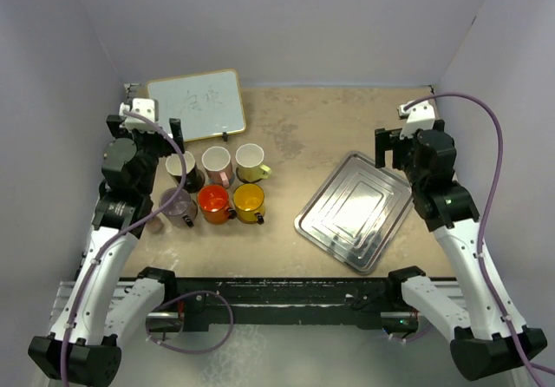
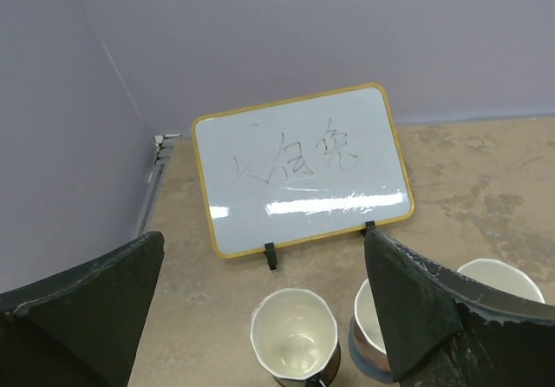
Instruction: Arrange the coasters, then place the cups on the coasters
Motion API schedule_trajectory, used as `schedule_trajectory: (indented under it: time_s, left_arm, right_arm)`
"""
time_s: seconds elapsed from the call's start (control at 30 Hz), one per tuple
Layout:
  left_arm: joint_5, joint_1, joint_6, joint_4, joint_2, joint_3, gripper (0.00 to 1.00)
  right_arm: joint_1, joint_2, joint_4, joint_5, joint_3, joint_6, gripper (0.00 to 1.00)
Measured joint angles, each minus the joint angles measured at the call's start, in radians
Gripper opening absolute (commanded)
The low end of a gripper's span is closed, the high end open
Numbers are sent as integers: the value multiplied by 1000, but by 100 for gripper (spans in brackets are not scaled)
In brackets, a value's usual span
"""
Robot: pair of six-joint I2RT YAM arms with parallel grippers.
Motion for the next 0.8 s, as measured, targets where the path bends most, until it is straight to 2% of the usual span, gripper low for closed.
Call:
schedule_trajectory:
  time_s: [0.2,0.8]
  left_arm:
    - [16,0,26,-1,-12,-54,94]
    - [25,24,29,-10,-34,-57,94]
  right_arm:
    - [-3,-3,21,0,-25,-18,100]
    - [-32,-86,39,-9,-63,-43,100]
